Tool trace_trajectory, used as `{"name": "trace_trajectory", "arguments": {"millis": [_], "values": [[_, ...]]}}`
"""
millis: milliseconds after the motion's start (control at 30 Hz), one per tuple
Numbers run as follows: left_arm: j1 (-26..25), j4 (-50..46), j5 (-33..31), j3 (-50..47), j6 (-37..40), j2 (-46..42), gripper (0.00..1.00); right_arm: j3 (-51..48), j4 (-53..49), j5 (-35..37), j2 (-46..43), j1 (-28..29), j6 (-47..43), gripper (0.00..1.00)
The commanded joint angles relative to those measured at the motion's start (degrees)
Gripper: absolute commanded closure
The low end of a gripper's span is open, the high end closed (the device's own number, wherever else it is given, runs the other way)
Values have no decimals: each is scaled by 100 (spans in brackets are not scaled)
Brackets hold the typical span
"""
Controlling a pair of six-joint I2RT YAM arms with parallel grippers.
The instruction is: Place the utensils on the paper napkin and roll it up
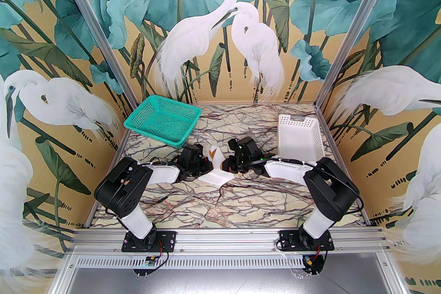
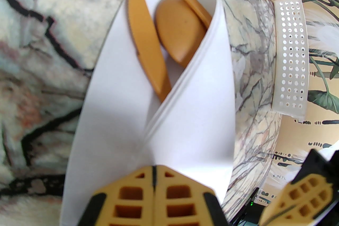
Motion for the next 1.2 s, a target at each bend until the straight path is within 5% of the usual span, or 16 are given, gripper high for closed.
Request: {"name": "trace_trajectory", "arguments": {"millis": [0,567,1167], "values": [[-76,-511,-287,-121,124,194,98,-382,143,-31,74,-68,64,100],[-142,-606,-400,-86,141,182,99,-606,790,-143,609,-117,313,100],[-335,-775,-493,-137,200,70,100,-1245,386,-103,347,-100,409,100]]}}
